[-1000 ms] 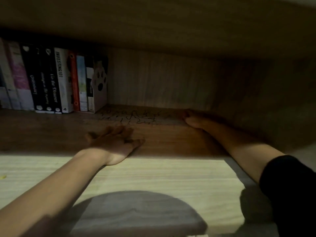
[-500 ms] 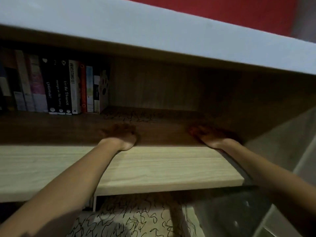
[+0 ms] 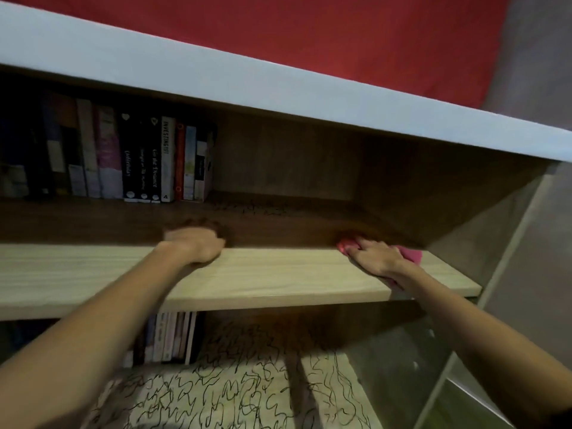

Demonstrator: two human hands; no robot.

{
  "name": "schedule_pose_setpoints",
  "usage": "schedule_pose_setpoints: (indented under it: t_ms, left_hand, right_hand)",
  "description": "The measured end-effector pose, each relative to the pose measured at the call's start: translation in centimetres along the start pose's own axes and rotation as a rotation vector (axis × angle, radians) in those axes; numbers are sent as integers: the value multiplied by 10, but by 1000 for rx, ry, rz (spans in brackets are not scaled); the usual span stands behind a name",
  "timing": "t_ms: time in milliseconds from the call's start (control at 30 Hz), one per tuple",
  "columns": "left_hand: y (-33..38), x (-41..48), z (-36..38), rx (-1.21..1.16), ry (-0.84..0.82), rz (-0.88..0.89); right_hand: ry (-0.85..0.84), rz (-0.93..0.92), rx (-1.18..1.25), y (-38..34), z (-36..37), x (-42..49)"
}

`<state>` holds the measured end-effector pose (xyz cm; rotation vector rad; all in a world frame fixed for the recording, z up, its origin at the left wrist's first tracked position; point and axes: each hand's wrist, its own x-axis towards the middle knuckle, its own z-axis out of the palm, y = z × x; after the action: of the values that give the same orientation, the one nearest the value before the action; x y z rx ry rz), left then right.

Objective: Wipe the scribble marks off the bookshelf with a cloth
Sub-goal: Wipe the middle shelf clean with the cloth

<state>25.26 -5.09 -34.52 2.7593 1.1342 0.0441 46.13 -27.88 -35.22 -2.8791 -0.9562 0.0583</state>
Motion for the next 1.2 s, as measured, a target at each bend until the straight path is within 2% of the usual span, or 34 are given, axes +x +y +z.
schedule_pose_setpoints:
  t_ms: [67, 100, 267, 333, 400, 467, 533, 567, 633, 733, 867, 967, 1033, 1100, 1200]
  left_hand:
    - [-42, -6, -2, 35, 14, -88]
    - [-58, -9, -1, 47, 18, -125]
    - [-85, -6, 10, 14, 17, -147]
    - [-86, -5, 11, 6, 8, -131]
    - [-88, -3, 12, 1, 14, -122]
    - [-89, -5, 11, 4, 10, -116]
    - [-87, -6, 12, 10, 18, -103]
    - [-86, -7, 13, 11, 26, -97]
    - [-85, -7, 13, 14, 33, -92]
    - [-83, -9, 13, 23, 22, -76]
    - [-85, -11, 11, 41, 3, -63]
    - [-85, -13, 12, 41, -14, -50]
    - [-86, -12, 12, 42, -16, -46]
    - [-85, -11, 11, 34, -12, -52]
    - [-84, -14, 10, 52, -31, -50]
  right_hand:
    - [3, 62, -5, -34, 6, 11]
    - [-14, 37, -4, -58, 9, 12]
    - [-58, -406, -18, -174, 26, -27]
    - [-68, -554, 5, -171, 31, -44]
    - [-88, -616, 56, -145, 29, -49]
    - [-88, -460, 100, -107, 21, -40]
    - [-37, -158, 83, -75, 14, -22]
    - [-1, -22, 55, -66, 12, -12]
    - [22, 111, 71, -76, 10, 3]
    - [-33, 79, 204, -126, 12, 7]
    - [-43, -197, 37, -178, 24, -9]
    - [-55, -444, -2, -168, 32, -30]
    - [-81, -517, 59, -143, 27, -39]
    - [-87, -441, 112, -113, 20, -36]
    - [-24, -169, 83, -85, 14, -18]
